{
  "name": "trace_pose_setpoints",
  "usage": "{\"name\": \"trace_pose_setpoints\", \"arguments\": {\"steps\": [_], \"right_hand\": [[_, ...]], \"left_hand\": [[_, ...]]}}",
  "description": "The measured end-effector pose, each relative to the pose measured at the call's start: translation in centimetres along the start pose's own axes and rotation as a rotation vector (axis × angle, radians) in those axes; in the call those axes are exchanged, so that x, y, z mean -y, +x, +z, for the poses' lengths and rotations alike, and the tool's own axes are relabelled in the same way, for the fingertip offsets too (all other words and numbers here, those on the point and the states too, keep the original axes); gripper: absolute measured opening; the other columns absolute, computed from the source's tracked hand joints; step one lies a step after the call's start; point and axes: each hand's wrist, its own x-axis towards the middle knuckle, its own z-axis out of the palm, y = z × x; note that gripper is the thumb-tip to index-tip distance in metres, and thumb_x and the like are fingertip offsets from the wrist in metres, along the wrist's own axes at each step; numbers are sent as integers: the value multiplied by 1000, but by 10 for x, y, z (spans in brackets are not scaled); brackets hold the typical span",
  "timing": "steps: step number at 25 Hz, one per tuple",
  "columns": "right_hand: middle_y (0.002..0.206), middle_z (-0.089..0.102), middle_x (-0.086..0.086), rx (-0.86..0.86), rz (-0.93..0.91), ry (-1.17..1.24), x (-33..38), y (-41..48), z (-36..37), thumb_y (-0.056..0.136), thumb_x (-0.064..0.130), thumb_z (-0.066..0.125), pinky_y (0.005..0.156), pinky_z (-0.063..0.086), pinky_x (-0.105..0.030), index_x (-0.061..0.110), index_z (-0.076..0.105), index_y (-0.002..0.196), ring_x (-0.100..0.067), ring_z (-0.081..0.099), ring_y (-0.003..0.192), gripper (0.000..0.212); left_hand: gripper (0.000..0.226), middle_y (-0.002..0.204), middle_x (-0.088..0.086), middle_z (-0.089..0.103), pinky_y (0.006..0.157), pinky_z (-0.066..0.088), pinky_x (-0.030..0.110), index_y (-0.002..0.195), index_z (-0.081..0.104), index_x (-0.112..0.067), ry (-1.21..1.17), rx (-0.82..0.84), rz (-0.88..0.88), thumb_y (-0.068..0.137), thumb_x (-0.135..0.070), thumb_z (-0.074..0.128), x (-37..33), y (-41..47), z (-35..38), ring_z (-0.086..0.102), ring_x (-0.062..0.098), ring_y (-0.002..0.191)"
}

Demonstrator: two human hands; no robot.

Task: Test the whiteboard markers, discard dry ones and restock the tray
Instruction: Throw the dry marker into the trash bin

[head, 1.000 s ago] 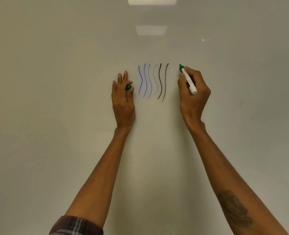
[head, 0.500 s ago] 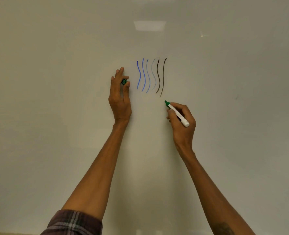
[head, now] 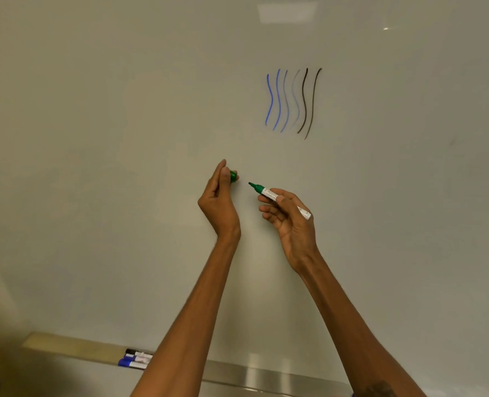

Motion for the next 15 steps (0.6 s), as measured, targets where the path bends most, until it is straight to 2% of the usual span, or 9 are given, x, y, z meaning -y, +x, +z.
{"name": "trace_pose_setpoints", "arguments": {"steps": [3, 5, 8, 10, 15], "right_hand": [[109, 71, -22, -13, 33, -33, -14, -3, 5, 98, 9, 52, 81, 58, -31, 0, 64, 116, -26, 69, 87, 23], [108, 71, -22, -14, 58, -46, -25, -5, 7, 98, 9, 53, 81, 58, -30, 0, 65, 116, -26, 69, 86, 23], [109, 71, -23, -17, 84, -61, -39, -8, 9, 98, 10, 55, 82, 58, -31, -1, 64, 118, -26, 69, 88, 25], [111, 71, -21, -19, 94, -85, -46, -8, 12, 97, 11, 57, 83, 59, -32, 1, 65, 119, -27, 70, 89, 25], [111, 72, -17, -10, 144, -86, -65, -13, 19, 95, 10, 61, 85, 59, -32, 2, 66, 120, -31, 72, 98, 27]], "left_hand": [[27, 94, -7, 77, 92, 56, 30, 120, 71, -12, 6, -5, -69, 97, -23, 61, 7, -9, -16, 72, 12, 94], [28, 99, -16, 75, 95, 54, 30, 120, 70, -10, 15, -3, -105, 97, -22, 62, 10, -13, -24, 70, 4, 99], [28, 116, -8, 73, 102, 52, 38, 121, 71, -12, 36, 15, -140, 96, -24, 63, 18, -16, -38, 66, 8, 113], [28, 119, -6, 72, 104, 51, 39, 121, 71, -13, 62, 32, -149, 97, -25, 62, 23, -19, -47, 64, 8, 116], [29, 103, 2, 77, 96, 55, 33, 119, 71, -11, 73, -6, -171, 101, -26, 54, 32, -24, -66, 71, 15, 102]]}}
